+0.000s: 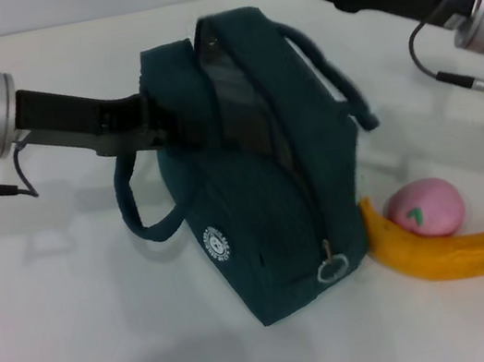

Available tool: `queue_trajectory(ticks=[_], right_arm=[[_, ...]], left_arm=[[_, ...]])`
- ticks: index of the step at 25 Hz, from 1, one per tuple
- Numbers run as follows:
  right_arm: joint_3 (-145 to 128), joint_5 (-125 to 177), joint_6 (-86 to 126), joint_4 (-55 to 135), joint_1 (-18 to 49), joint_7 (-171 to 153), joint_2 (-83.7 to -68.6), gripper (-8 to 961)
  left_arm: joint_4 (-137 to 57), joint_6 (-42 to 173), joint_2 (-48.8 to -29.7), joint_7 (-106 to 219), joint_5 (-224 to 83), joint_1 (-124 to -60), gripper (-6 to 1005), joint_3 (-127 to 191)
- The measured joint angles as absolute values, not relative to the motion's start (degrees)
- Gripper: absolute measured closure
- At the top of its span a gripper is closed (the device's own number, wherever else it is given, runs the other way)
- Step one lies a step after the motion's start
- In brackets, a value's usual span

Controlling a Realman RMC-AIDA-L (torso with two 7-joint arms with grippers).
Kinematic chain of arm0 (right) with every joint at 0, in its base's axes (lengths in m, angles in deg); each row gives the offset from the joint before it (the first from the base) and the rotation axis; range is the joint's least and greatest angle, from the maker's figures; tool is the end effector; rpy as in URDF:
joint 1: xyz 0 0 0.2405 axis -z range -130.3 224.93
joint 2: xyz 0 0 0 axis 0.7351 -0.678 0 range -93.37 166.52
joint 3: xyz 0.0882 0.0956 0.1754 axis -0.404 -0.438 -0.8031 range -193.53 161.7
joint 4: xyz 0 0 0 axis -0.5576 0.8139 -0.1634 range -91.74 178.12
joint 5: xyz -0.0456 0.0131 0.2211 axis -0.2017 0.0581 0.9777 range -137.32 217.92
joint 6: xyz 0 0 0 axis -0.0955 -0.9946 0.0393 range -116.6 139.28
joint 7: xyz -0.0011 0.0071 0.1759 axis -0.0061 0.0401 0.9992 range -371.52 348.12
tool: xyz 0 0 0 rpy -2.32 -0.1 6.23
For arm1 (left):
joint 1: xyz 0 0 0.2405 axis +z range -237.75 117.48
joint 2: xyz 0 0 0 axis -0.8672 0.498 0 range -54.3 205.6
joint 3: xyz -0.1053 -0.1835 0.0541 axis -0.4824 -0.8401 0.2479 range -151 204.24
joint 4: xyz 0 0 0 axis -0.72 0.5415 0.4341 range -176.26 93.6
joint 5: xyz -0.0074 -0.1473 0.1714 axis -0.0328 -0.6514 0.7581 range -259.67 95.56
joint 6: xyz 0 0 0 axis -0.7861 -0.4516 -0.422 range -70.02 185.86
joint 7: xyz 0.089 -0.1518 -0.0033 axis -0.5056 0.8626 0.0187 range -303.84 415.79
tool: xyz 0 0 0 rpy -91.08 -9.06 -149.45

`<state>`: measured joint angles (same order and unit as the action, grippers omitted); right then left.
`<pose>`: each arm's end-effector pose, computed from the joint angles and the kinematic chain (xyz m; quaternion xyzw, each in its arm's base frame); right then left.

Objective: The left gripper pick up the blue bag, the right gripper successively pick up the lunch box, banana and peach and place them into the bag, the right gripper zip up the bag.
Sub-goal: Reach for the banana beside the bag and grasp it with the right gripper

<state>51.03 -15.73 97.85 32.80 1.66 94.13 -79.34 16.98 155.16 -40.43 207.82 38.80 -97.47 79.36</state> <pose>0.1159 0.3835 -0.0205 0.7245 -0.4585 -0.5118 0.0542 -0.1559 0.3596 0.0255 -0.8223 -0.5574 -0.1147 0.0023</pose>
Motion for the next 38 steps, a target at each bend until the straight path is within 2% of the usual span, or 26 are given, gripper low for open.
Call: queue_trajectory(ticks=[3, 5, 12, 15, 19, 23, 24, 26, 28, 30, 31, 38], right_arm=[[51.3, -16.1, 98.0, 29.7, 2.3, 94.2, -78.44, 592], [51.6, -18.0, 97.9, 26.6, 3.4, 94.3, -77.32, 525], [51.5, -41.4, 99.3, 9.8, 4.4, 93.8, -71.47, 280], [51.2, -51.0, 100.9, 2.3, 4.5, 94.7, -70.6, 169], [51.2, -64.7, 106.4, -9.1, 4.1, 99.4, -69.79, 149], [51.2, -75.0, 111.3, -16.5, 3.3, 102.7, -70.37, 146], [51.2, -82.6, 115.2, -23.1, 2.5, 106.2, -72.15, 147], [51.3, -86.4, 117.1, -26.9, 2.1, 108.5, -73.72, 149], [51.5, -91.5, 119.8, -31.8, 1.9, 111.0, -76.35, 150], [52.3, -95.6, 122.2, -35.4, 1.9, 112.2, -78.33, 151], [53.4, -97.2, 123.1, -36.8, 1.9, 113.0, -78.9, 152], [64.7, -101.9, 123.8, -37.4, 1.9, 118.8, -78.87, 156]], left_arm=[[16.9, 155.0, -40.4, 207.3, 38.8, -97.1, 967, 79.3], [16.9, 155.0, -40.38, 207.1, 38.8, -97.1, 967, 79.3], [16.9, 155.0, -40.19, 206.2, 38.5, -96.6, 967, 77.6], [17.0, 155.3, -40.19, 205.7, 38.2, -95.9, 967, 77.2], [16.9, 155.5, -40.11, 205.6, 38.1, -95.4, 968, 77.1], [16.9, 155.5, -40.02, 205.6, 38.1, -95.4, 968, 77.1], [16.9, 155.5, -40.02, 205.6, 38.1, -95.4, 968, 77.1], [16.9, 155.5, -39.97, 205.6, 38.1, -95.4, 968, 77.1], [16.9, 155.5, -39.97, 205.6, 38.1, -95.4, 968, 77.1], [16.9, 155.5, -39.97, 205.6, 38.1, -95.4, 968, 77.1], [16.9, 155.5, -40.01, 205.6, 38.1, -95.6, 968, 77.1], [16.6, 155.5, -40.17, 205.7, 38.2, -95.6, 968, 77.2]])
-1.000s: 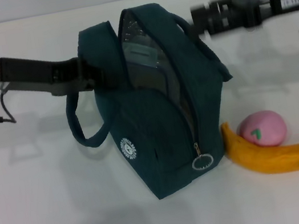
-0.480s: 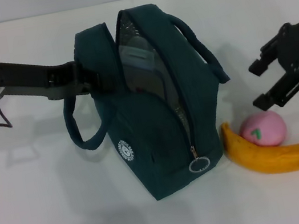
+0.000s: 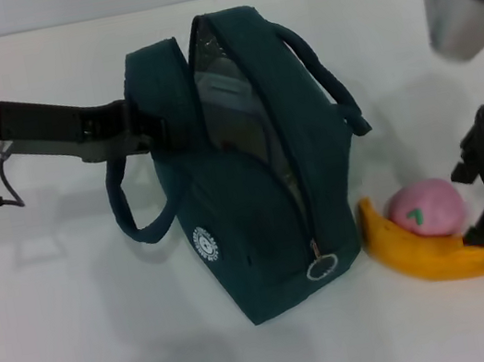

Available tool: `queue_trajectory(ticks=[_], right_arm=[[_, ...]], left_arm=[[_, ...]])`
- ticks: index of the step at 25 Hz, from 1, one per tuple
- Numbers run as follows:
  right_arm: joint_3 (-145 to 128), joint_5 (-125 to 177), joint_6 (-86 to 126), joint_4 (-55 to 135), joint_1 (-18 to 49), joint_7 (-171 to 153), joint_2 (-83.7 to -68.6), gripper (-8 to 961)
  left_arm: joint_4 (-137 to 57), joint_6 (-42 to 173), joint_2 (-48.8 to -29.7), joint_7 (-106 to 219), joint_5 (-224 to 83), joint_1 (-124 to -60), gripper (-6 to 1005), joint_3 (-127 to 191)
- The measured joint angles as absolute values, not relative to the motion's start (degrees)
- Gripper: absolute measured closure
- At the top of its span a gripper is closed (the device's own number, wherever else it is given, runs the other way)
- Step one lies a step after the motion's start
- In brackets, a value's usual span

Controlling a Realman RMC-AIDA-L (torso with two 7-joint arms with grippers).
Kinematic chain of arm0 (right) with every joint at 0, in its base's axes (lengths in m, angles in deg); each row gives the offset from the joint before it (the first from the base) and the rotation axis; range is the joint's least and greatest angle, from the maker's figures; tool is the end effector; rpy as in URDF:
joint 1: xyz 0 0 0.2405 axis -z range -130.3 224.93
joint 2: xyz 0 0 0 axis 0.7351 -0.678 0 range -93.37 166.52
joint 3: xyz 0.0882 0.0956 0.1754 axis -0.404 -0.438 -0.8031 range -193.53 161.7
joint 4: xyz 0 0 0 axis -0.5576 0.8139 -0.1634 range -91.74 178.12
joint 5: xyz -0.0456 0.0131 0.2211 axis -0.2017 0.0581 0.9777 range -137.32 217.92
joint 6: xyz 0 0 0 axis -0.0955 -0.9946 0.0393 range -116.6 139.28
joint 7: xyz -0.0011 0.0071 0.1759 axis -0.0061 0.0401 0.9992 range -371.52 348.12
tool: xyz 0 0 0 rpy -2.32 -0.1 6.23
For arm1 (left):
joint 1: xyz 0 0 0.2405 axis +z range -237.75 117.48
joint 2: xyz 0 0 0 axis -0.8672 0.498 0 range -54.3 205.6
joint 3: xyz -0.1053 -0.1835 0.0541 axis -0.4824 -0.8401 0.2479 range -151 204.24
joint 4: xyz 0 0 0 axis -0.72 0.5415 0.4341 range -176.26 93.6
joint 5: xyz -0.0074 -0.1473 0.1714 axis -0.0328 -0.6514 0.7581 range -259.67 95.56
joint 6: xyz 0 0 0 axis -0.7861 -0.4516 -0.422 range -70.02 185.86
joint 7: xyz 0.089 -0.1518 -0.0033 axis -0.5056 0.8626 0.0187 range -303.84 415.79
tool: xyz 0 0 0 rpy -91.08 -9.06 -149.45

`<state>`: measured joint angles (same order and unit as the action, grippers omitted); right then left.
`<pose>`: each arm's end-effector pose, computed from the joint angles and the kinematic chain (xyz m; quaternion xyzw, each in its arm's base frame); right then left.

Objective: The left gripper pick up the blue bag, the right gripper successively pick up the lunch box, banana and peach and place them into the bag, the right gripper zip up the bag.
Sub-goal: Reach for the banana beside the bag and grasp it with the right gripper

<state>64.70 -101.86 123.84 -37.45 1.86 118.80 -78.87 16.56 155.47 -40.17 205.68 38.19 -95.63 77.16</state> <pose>0.1050 0.3207 0.0123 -0.9577 0.1145 -0.2640 0.0047 -0.1689 0.3568 0.0329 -0.8168 -0.5614 -0.1329 0.0085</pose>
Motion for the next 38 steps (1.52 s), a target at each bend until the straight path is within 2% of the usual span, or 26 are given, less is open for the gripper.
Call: queue_trajectory(ticks=[38], right_arm=[[76.2, -105.4, 114.1, -25.3, 3.0, 118.5, -79.27, 174]], left_arm=[[16.1, 155.5, -40.43, 205.6, 38.1, -95.5, 967, 77.1]])
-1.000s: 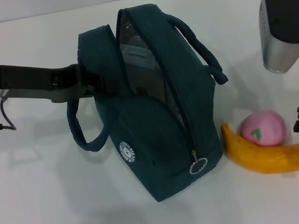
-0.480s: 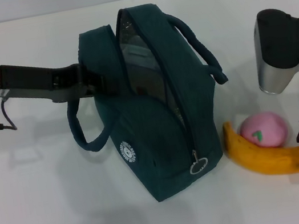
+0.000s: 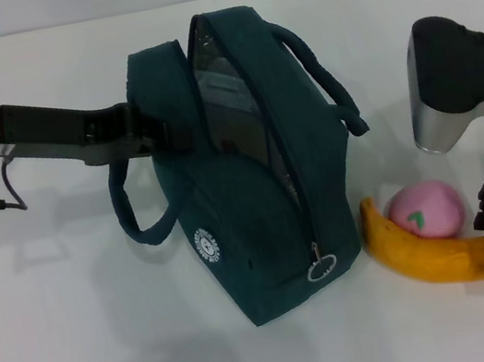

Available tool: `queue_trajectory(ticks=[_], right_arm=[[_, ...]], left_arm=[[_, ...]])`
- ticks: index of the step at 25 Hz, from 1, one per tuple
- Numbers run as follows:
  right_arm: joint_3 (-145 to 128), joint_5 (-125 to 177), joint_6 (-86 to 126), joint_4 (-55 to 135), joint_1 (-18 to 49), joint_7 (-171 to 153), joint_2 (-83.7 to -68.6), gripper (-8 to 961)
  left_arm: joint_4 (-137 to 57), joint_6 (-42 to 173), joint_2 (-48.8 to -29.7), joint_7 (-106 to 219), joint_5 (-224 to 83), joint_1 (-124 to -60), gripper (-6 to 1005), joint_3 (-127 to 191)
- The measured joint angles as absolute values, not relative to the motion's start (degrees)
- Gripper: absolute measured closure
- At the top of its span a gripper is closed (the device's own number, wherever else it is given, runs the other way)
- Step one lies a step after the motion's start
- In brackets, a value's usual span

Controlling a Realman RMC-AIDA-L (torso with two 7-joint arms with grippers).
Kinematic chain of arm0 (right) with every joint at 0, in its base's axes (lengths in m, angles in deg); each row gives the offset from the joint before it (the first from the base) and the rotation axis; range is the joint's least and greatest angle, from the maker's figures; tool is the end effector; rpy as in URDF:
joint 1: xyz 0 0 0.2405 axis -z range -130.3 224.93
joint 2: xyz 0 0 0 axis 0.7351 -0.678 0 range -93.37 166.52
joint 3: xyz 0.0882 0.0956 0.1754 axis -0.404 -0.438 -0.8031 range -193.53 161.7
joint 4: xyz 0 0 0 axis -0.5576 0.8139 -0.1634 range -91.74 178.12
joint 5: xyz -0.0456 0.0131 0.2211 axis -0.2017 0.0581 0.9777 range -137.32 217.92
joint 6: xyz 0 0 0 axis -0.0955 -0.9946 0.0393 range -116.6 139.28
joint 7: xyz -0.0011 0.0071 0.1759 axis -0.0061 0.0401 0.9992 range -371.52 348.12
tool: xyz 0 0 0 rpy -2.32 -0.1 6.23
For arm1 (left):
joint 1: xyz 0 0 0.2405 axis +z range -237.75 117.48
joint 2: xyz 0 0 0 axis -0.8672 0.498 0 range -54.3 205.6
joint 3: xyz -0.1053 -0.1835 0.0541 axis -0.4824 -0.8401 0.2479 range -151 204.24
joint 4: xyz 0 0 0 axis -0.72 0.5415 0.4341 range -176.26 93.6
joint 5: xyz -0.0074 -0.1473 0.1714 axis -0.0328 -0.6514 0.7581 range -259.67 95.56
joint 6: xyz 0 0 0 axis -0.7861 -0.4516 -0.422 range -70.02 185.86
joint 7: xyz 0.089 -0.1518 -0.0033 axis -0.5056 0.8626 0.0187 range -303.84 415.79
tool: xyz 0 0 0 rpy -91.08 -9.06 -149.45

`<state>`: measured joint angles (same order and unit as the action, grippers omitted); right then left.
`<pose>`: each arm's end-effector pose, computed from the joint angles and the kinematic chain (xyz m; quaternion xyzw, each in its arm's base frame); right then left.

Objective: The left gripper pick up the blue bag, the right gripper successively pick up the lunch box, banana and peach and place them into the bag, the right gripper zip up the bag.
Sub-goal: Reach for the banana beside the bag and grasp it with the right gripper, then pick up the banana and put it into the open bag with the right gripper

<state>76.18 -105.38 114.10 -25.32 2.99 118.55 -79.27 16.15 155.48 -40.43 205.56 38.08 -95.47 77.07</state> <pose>0.1553 0.3175 -0.0331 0.9324 -0.1241 0.3391 0.0158 -0.1698 0.3554 0.0305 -0.8146 -0.5642 -0.1348 0.0043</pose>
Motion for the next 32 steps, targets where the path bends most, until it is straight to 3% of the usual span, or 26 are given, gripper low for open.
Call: queue_trajectory(ticks=[4, 14, 20, 32], right_arm=[[77.3, -105.0, 113.3, -25.0, 2.9, 118.5, -79.28, 173], [78.0, -103.9, 112.3, -25.0, 2.7, 118.5, -79.44, 274], [78.7, -103.2, 112.2, -24.4, 2.5, 118.5, -79.44, 505], [79.8, -103.2, 112.8, -24.9, 2.5, 118.3, -79.44, 533]], left_arm=[[16.1, 155.5, -40.32, 205.6, 38.1, -95.5, 967, 77.1], [16.1, 155.5, -40.27, 205.6, 38.1, -95.5, 967, 77.1], [16.1, 155.5, -40.28, 205.6, 38.1, -95.5, 967, 77.1], [16.1, 155.4, -40.36, 205.2, 38.1, -95.4, 967, 77.1]])
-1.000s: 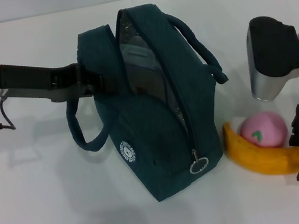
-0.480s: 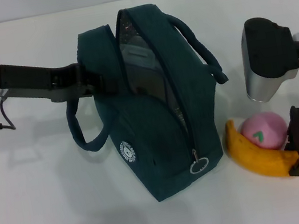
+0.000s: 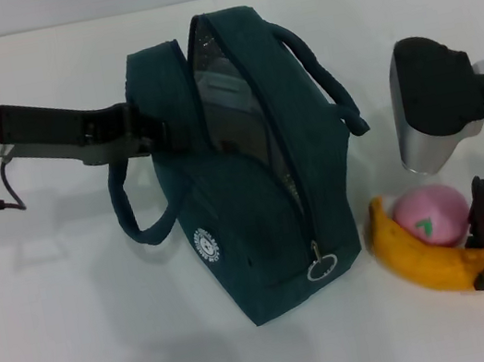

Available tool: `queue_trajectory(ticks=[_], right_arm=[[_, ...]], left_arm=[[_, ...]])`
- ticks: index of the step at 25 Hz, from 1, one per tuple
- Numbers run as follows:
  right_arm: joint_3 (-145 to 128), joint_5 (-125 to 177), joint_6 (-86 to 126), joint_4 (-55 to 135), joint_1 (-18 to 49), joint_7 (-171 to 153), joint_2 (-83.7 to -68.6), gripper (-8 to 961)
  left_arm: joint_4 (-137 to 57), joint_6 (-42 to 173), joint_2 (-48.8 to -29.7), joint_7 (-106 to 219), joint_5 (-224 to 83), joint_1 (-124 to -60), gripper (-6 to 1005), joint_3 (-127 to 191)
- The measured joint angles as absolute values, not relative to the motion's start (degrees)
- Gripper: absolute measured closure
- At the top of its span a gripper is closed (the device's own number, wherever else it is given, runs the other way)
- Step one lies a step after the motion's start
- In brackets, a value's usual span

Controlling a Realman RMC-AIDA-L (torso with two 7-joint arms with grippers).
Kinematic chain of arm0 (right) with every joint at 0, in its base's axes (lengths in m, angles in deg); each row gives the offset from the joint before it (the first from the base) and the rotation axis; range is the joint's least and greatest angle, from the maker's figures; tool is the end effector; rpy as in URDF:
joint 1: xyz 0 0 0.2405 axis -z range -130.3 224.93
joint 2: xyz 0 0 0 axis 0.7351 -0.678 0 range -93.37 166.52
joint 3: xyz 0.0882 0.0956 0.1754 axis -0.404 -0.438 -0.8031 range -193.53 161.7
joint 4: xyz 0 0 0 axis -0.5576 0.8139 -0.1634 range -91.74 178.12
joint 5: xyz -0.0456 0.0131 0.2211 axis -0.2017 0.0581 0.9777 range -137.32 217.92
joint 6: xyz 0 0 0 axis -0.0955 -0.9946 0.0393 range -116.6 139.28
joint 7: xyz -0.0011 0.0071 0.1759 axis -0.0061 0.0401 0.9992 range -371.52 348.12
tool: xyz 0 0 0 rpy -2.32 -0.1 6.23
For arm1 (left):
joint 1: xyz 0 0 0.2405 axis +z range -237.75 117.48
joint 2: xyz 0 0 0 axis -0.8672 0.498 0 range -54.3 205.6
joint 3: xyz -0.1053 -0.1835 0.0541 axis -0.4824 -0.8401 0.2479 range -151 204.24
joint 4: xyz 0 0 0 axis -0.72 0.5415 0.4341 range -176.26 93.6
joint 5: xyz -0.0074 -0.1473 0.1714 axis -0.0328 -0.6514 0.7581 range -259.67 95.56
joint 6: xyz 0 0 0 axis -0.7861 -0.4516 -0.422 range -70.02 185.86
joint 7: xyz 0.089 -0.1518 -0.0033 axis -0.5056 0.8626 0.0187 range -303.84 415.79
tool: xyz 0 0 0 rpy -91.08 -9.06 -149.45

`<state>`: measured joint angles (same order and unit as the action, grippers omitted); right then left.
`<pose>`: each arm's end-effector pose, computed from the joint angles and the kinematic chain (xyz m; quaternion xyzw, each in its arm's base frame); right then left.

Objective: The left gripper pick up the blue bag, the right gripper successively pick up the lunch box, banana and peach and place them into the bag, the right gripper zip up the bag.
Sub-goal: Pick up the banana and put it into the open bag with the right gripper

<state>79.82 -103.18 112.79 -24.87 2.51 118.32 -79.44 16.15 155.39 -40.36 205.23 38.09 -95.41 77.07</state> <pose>0.1504 0.3109 -0.0460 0.9345 -0.0994 0.3402 0.0323 -0.1705 0.3556 0.0310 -0.8159 -0.5623 -0.1348 0.0061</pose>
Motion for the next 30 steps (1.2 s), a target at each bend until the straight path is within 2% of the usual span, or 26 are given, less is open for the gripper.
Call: queue_trajectory(ticks=[10, 17, 30], right_arm=[[72.8, -102.8, 121.6, -31.0, 4.0, 116.6, -78.94, 537], [57.1, -103.1, 129.0, -33.3, 5.5, 112.1, -78.63, 539], [25.9, -92.1, 133.6, -33.4, 4.8, 107.4, -75.96, 538]], left_arm=[[16.2, 155.5, -40.21, 205.2, 38.1, -94.6, 968, 77.1], [16.2, 155.5, -40.16, 205.2, 38.1, -94.4, 968, 77.1], [16.2, 155.5, -40.15, 205.2, 36.0, -94.1, 967, 77.0]])
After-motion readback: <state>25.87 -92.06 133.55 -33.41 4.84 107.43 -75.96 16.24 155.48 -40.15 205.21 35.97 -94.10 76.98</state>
